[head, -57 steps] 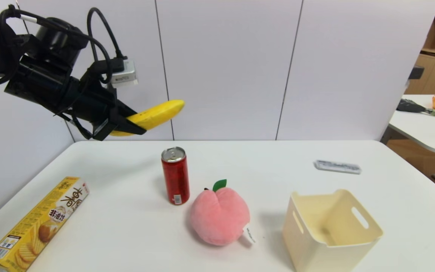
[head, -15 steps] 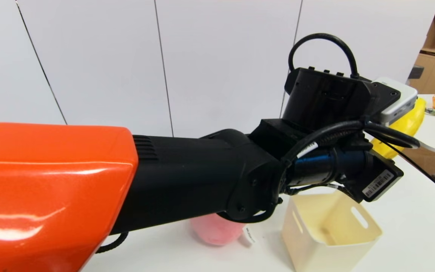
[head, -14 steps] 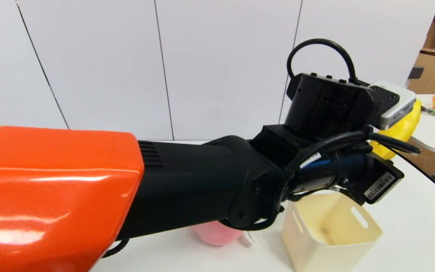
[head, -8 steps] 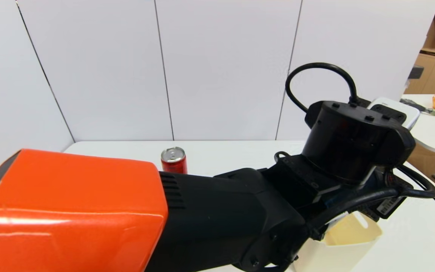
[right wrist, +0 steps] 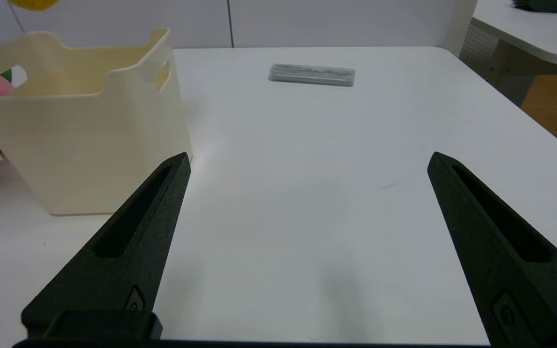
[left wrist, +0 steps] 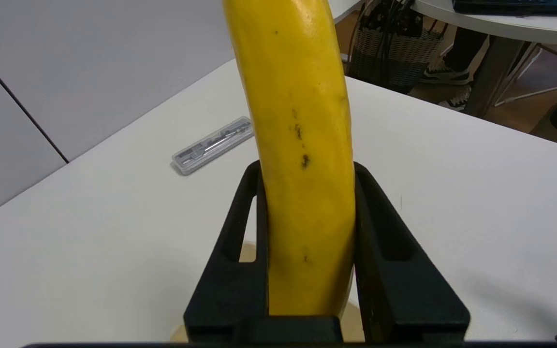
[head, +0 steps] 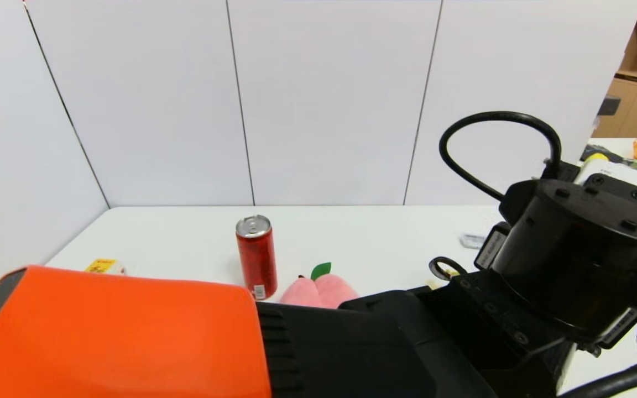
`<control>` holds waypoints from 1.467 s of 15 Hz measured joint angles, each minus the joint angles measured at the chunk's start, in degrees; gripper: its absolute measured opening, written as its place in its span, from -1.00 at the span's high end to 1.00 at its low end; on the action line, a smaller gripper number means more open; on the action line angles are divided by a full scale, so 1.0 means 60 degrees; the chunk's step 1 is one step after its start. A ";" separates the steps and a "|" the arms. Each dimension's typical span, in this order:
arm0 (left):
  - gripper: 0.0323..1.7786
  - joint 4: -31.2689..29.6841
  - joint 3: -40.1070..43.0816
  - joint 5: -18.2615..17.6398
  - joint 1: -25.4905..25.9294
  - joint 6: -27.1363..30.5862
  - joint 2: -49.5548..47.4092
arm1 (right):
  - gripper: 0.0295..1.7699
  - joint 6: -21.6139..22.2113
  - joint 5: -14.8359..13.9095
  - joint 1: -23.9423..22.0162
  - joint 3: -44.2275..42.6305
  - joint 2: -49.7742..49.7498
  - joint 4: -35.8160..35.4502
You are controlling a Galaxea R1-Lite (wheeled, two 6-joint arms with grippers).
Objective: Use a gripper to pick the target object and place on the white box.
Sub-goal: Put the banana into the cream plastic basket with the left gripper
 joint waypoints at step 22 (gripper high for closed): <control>0.47 -0.1410 0.0441 0.1406 -0.0238 -0.0624 0.0823 | -0.92 0.0000 -0.0002 0.0000 0.0000 0.0000 -0.0002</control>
